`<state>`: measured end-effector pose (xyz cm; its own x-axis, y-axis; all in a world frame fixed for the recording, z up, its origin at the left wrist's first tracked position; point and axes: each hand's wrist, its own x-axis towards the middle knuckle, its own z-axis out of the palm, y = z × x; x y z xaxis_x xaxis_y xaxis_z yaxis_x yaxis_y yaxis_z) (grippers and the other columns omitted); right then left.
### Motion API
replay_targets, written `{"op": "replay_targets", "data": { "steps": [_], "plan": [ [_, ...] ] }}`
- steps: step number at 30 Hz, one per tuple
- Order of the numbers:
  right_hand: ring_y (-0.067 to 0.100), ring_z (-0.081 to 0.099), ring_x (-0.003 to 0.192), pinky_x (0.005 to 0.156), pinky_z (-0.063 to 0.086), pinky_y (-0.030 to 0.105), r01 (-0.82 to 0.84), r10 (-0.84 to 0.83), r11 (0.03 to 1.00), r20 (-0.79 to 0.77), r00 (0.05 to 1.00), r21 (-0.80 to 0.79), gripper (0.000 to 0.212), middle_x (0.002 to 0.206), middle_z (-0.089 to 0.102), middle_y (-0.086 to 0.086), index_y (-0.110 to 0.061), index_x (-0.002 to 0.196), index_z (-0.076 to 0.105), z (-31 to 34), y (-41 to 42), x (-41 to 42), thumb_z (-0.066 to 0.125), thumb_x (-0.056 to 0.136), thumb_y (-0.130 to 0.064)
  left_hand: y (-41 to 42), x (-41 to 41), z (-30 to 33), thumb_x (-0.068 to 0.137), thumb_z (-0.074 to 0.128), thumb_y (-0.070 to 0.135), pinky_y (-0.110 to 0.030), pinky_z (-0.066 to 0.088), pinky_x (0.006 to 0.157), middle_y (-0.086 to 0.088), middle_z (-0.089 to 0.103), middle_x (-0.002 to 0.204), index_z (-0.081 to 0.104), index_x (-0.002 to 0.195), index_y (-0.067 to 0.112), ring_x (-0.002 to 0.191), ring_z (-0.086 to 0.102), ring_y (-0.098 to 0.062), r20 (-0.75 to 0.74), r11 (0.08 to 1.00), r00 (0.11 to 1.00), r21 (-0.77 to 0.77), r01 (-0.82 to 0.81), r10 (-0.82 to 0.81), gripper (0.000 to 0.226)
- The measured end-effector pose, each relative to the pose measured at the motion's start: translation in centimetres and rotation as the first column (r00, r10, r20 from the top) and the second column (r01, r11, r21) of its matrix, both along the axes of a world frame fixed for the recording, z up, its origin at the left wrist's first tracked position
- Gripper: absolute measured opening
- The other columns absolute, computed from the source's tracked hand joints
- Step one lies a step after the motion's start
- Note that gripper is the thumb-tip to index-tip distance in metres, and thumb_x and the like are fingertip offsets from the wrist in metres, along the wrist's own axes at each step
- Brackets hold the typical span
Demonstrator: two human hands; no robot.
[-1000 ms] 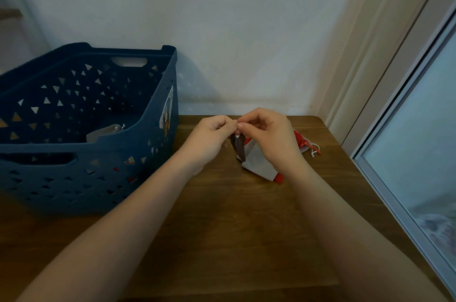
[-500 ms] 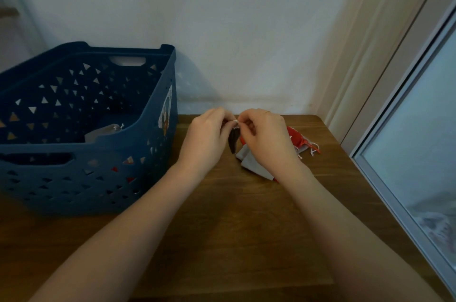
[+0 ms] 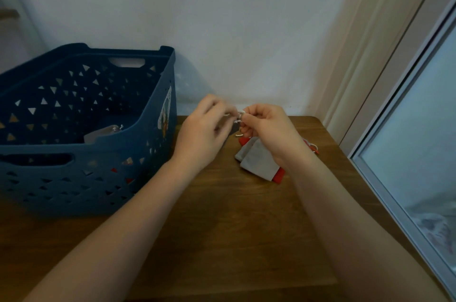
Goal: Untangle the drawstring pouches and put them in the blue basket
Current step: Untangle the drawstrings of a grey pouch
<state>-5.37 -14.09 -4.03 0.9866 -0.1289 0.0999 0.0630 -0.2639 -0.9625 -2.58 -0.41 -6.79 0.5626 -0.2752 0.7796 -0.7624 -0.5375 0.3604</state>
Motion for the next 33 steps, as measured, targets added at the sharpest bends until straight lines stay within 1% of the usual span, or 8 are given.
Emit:
{"op": "replay_targets", "data": {
  "steps": [5,9,12,16,20,22,27,33],
  "plan": [
    [0.009,0.057,0.064,0.069,0.051,0.024,-0.045,0.044,0.999,-0.025,0.999,-0.016,0.017,0.071,0.062,0.001,-0.012,0.080,0.063,0.2,-0.2,-0.2,0.053,0.093,-0.008,0.1,0.7,-0.2,0.088,0.053,0.025,-0.019,0.041,0.064,-0.004,0.059,0.091,0.067,0.091,0.008,0.074,0.042,0.000,0.034,0.996,0.999,0.085,0.033,-0.036,0.022],
    [0.010,0.057,0.061,0.066,0.051,0.023,-0.026,0.027,0.999,-0.029,0.999,0.025,0.017,0.070,0.061,0.003,-0.007,0.080,0.064,0.3,-0.4,-0.4,0.053,0.092,-0.005,0.0,0.5,-0.1,0.087,0.053,0.023,-0.030,0.049,0.061,-0.006,0.062,0.088,0.067,0.089,0.006,0.070,0.054,-0.012,0.081,0.992,0.996,0.127,0.014,-0.024,0.023],
    [0.009,0.058,0.060,0.062,0.051,0.019,-0.029,0.031,0.998,-0.032,0.999,0.055,0.017,0.070,0.061,0.004,-0.006,0.079,0.064,0.3,-0.4,-0.4,0.053,0.092,-0.005,-0.2,0.4,-0.1,0.087,0.050,0.025,-0.031,0.049,0.060,-0.006,0.062,0.085,0.067,0.088,0.006,0.066,0.058,-0.019,0.124,0.987,0.992,0.157,-0.021,0.001,0.025],
    [0.010,0.058,0.061,0.059,0.051,0.016,-0.032,0.036,0.990,-0.026,0.999,0.137,0.018,0.069,0.061,0.005,-0.005,0.078,0.064,0.5,-0.5,-0.3,0.053,0.092,-0.005,-0.5,0.4,-0.2,0.087,0.047,0.022,-0.027,0.040,0.058,-0.007,0.060,0.079,0.064,0.082,0.006,0.059,0.054,-0.019,0.178,0.973,0.981,0.203,-0.111,0.075,0.024],
    [0.005,0.058,0.058,0.059,0.051,0.015,-0.091,0.090,0.993,0.018,0.996,0.072,0.008,0.072,0.061,0.004,-0.007,0.086,0.061,0.4,-0.2,-0.5,0.057,0.089,-0.001,-0.7,0.4,-0.3,0.086,0.044,0.020,-0.021,0.027,0.052,-0.006,0.052,0.079,0.056,0.081,0.007,0.061,0.040,-0.011,0.074,0.980,0.994,0.176,-0.091,0.079,0.018],
    [0.005,0.057,0.055,0.059,0.051,0.017,-0.079,0.075,0.995,0.071,0.995,0.053,0.014,0.070,0.059,0.004,-0.009,0.087,0.057,0.0,-0.3,-0.4,0.060,0.085,0.004,-0.5,0.4,-0.4,0.086,0.047,0.016,-0.017,0.022,0.050,0.000,0.044,0.077,0.048,0.078,0.012,0.062,0.037,-0.011,-0.005,0.985,0.996,0.148,-0.084,0.086,0.009],
    [0.014,0.057,0.067,0.069,0.053,0.033,0.094,-0.078,0.990,0.155,0.985,-0.104,0.023,0.072,0.057,0.003,-0.017,0.078,0.054,-1.1,-1.5,0.1,0.062,0.082,0.004,0.1,0.6,-1.2,0.090,0.050,0.013,-0.028,0.030,0.052,-0.001,0.046,0.078,0.044,0.082,0.013,0.065,0.042,-0.016,-0.217,0.978,0.963,0.167,-0.122,0.157,0.010],
    [0.007,0.049,0.062,0.061,0.045,0.020,0.208,-0.143,0.945,0.253,0.957,-0.251,0.028,0.068,0.052,-0.006,-0.024,0.071,0.050,-1.7,-1.0,0.7,0.060,0.083,-0.001,-0.6,0.3,-0.5,0.088,0.052,0.014,-0.024,0.026,0.050,0.006,0.041,0.068,0.045,0.077,0.014,0.059,0.036,-0.006,-0.308,0.990,0.945,0.119,-0.071,0.105,0.013]
  ]
}}
